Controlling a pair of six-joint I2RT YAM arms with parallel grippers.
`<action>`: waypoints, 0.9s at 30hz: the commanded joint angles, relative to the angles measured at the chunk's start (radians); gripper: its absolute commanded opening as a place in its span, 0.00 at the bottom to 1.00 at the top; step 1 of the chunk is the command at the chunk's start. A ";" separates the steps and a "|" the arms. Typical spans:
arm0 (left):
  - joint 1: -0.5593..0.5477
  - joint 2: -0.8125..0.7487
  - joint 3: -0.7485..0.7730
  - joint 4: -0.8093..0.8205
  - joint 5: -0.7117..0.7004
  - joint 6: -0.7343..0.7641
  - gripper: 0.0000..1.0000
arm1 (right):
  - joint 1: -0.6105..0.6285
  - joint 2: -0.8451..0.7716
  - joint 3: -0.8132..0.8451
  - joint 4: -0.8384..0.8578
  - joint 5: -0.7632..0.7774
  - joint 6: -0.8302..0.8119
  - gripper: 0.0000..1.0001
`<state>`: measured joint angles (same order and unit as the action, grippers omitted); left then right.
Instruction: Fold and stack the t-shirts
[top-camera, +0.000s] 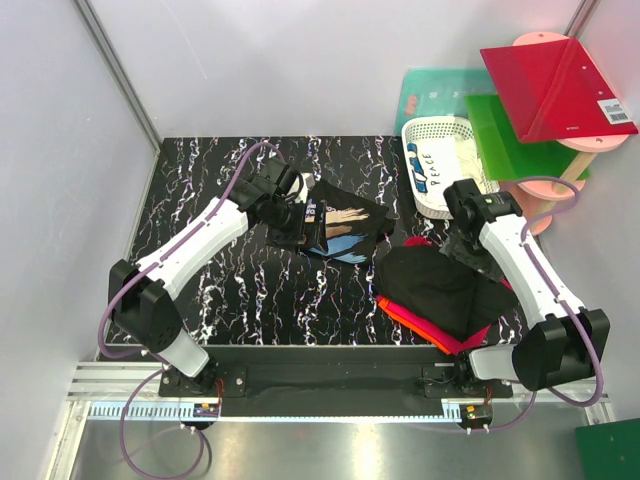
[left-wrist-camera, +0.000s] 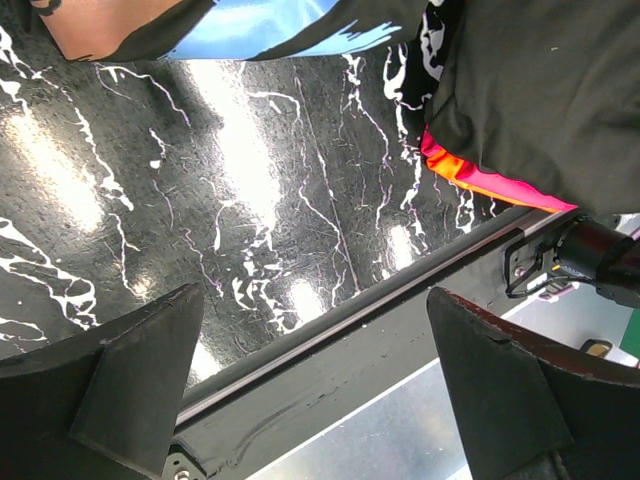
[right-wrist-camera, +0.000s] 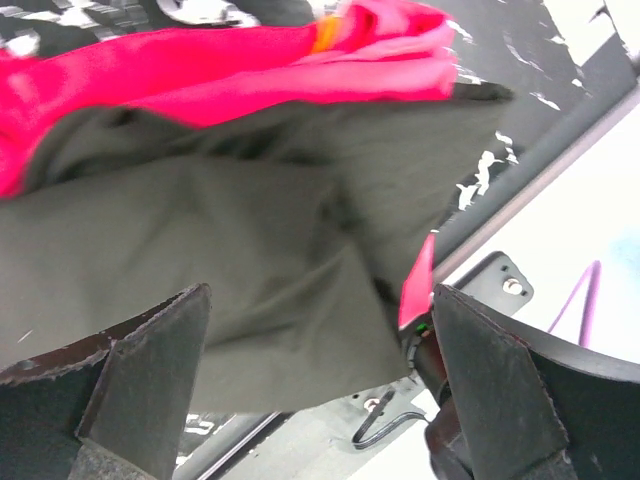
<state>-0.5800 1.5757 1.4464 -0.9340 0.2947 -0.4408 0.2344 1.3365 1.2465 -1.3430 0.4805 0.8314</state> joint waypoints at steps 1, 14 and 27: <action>0.000 0.004 0.019 0.015 0.041 0.011 0.99 | -0.055 -0.049 -0.041 -0.214 0.020 -0.021 1.00; 0.000 0.024 0.020 0.009 0.047 0.020 0.99 | -0.084 0.070 -0.076 -0.024 -0.149 -0.087 0.00; 0.000 0.049 0.002 0.011 0.050 0.020 0.99 | -0.084 -0.180 0.125 -0.281 -0.099 -0.026 0.00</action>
<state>-0.5800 1.6081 1.4460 -0.9344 0.3222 -0.4397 0.1539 1.2457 1.3243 -1.3426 0.3405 0.7612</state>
